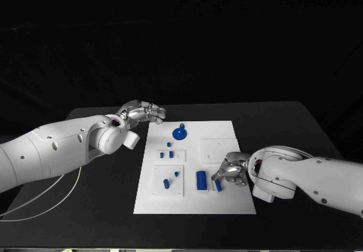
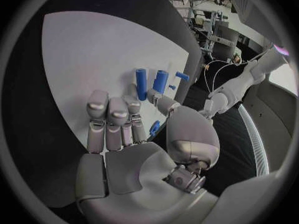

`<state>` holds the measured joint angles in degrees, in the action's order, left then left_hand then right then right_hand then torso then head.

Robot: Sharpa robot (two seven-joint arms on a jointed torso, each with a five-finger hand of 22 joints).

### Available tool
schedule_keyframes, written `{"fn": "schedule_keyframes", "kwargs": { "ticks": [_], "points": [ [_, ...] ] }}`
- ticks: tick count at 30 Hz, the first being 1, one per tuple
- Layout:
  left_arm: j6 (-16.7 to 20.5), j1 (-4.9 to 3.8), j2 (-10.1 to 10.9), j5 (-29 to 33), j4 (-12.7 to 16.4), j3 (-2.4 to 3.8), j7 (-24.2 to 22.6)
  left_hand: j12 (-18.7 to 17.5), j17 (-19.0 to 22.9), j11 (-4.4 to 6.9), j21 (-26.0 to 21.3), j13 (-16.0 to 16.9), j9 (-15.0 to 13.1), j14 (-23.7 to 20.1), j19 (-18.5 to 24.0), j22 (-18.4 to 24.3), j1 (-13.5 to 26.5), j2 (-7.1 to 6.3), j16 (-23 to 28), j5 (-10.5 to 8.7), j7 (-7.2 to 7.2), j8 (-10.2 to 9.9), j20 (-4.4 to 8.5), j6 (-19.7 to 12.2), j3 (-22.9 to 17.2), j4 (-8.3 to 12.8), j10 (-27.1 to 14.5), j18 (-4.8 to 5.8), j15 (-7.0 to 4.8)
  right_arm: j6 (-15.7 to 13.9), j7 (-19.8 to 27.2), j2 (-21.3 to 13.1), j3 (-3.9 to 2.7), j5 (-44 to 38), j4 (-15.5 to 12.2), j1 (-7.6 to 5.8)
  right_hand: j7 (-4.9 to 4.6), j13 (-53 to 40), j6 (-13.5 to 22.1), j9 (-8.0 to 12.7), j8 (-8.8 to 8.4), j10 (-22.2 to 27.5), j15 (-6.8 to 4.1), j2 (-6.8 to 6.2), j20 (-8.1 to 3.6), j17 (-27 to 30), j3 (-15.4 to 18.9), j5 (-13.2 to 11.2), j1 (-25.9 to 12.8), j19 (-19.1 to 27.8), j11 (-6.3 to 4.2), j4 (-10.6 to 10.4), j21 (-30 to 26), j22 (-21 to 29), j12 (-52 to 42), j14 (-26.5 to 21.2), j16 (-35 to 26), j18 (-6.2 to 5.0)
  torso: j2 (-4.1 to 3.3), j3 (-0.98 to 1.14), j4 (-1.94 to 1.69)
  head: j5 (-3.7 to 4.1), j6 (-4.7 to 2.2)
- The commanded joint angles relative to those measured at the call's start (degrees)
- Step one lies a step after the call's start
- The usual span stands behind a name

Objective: Assemble the parts on the task board

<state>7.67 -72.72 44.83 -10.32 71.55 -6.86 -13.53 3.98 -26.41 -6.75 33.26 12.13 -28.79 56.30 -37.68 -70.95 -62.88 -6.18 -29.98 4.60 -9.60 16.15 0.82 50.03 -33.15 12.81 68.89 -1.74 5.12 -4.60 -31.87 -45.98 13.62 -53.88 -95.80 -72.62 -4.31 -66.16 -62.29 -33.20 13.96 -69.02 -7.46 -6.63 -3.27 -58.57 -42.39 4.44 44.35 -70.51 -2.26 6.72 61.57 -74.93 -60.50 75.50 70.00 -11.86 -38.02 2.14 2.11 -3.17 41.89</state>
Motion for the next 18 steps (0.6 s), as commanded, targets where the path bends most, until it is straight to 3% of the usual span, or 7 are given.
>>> {"fn": "schedule_keyframes", "kwargs": {
  "ticks": [1,5,11,18],
  "points": [
    [-0.81,-0.05,-0.05,-0.17,0.14,0.04,-0.33,0.08,-0.11,-0.02,-0.24,-0.02,0.06,0.29,-0.23,-0.07,0.57,-0.07,0.26,0.10,0.03,0.20,-0.20,-0.55,-0.09,-0.38,-0.21,0.25,-0.01,1.52,1.11,0.13,0.04,0.15,-0.26,0.13,0.05,-0.07,-0.46,0.05,0.32,-0.44,-0.48,0.66,-0.36,0.00,-0.34,-0.18,-0.24,-0.11,0.15,0.01,0.07,-0.97,0.17,-0.05,-0.22,-3.14,0.00,0.01,0.02,-0.03,0.02],
    [-0.79,-0.05,-0.02,-0.17,0.14,0.04,-0.30,0.08,-0.13,-0.02,-0.25,-0.02,0.06,0.29,-0.23,-0.08,0.57,-0.08,0.27,0.10,0.03,0.20,-0.20,-0.55,-0.09,-0.38,-0.22,0.25,-0.01,1.56,1.26,0.10,0.04,0.15,-0.28,0.13,0.12,-0.09,-0.63,0.19,0.38,-0.59,-0.53,1.40,-0.31,0.02,-1.09,-0.43,-0.82,-0.04,0.10,-0.23,0.09,-0.96,0.18,-0.07,-0.23,-3.14,0.00,0.02,0.02,-0.07,0.05],
    [-0.83,-0.05,-0.03,-0.18,0.14,0.04,-0.28,0.07,-0.16,-0.02,-0.27,-0.02,0.06,0.29,-0.22,-0.10,0.55,-0.07,0.30,0.11,0.03,0.20,-0.20,-0.56,-0.10,-0.39,-0.23,0.25,-0.01,1.61,1.34,0.10,0.04,0.17,-0.35,0.13,0.10,-0.12,-0.69,0.32,0.41,-0.63,-0.52,0.95,-0.26,0.03,-1.43,-0.52,-1.50,-0.05,0.10,-0.30,0.16,-0.96,0.22,-0.07,-0.22,-3.14,-0.01,0.02,0.03,-0.14,0.07],
    [-0.79,-0.05,-0.01,-0.23,0.14,0.04,-0.28,0.07,-0.20,-0.03,-0.28,-0.02,0.07,0.28,-0.22,-0.11,0.53,-0.08,0.33,0.11,0.03,0.20,-0.20,-0.57,-0.10,-0.38,-0.24,0.24,-0.01,1.99,1.41,0.06,0.04,0.39,-0.41,0.13,0.13,-0.21,-0.77,0.68,0.42,-0.69,-0.55,0.56,-0.25,0.06,-3.07,-1.16,-4.06,-0.03,0.08,-1.94,0.21,-0.94,0.31,-0.06,-0.19,-3.14,-0.01,0.03,0.02,-0.15,0.08]
  ]
}}
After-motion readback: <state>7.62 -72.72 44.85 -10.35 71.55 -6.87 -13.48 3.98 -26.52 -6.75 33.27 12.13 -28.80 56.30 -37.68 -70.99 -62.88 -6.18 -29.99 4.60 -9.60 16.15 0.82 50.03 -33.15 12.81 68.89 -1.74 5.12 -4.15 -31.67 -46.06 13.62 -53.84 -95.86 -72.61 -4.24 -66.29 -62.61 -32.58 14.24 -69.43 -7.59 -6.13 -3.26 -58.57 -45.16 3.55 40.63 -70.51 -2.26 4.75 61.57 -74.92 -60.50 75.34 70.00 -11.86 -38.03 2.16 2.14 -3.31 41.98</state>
